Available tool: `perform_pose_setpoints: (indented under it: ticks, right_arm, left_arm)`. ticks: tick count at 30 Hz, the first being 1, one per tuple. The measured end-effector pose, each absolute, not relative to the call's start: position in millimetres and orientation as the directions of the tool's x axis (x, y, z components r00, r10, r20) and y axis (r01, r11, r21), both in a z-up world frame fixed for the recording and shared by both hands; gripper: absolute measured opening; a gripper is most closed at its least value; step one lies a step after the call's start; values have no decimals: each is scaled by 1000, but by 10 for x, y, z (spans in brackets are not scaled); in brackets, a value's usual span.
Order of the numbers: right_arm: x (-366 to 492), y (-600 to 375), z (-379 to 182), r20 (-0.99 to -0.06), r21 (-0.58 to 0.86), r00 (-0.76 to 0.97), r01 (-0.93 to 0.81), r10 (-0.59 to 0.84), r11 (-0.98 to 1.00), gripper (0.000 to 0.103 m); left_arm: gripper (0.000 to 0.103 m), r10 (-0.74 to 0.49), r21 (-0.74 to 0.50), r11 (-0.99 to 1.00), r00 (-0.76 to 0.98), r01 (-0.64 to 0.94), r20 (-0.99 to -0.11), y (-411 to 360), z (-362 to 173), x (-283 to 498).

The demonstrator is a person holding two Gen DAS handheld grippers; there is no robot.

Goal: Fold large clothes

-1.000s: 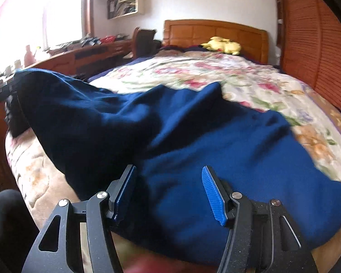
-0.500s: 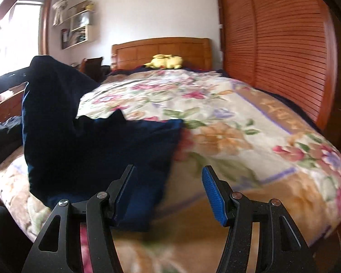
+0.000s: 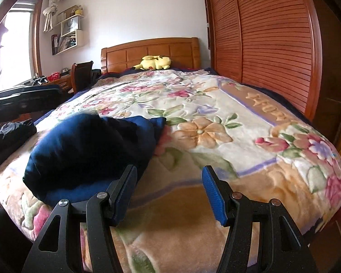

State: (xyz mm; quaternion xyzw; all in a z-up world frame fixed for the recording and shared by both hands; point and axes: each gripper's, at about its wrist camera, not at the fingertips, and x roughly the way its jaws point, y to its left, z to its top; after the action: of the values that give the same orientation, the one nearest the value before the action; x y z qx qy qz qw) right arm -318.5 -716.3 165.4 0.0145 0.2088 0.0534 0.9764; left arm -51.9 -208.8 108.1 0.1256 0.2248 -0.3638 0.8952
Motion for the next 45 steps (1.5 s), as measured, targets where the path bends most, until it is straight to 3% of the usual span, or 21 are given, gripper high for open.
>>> perform_pose_setpoints:
  ticks: [3, 6, 16, 29, 38, 45]
  right_arm:
    - [-3128, -7107, 1686, -396, 41, 911, -105, 113, 994, 62]
    - [-3105, -7035, 1768, -379, 27, 919, -109, 111, 994, 62]
    - [-3051, -6691, 2104, -325, -26, 938, -137, 121, 990, 62]
    - [-3063, -6492, 2254, -284, -59, 957, -85, 65, 995, 62]
    - [-2835, -6165, 2175, -383, -133, 920, -146, 86, 980, 62]
    - [-2540, -6262, 1593, -596, -121, 801, -157, 55, 980, 62]
  left_arm:
    - [75, -575, 53, 737, 666, 674, -475, -1842, 1073, -458]
    - [79, -545, 27, 778, 696, 627, -467, -1501, 1007, -392]
    - [79, -390, 9, 891, 775, 454, -498, -691, 544, -181]
    - [79, -383, -49, 908, 776, 416, -501, -316, 185, -88]
    - [79, -400, -68, 902, 768, 426, -501, -198, 25, -64]
    - [79, -415, -63, 891, 751, 449, -514, -219, -42, -88]
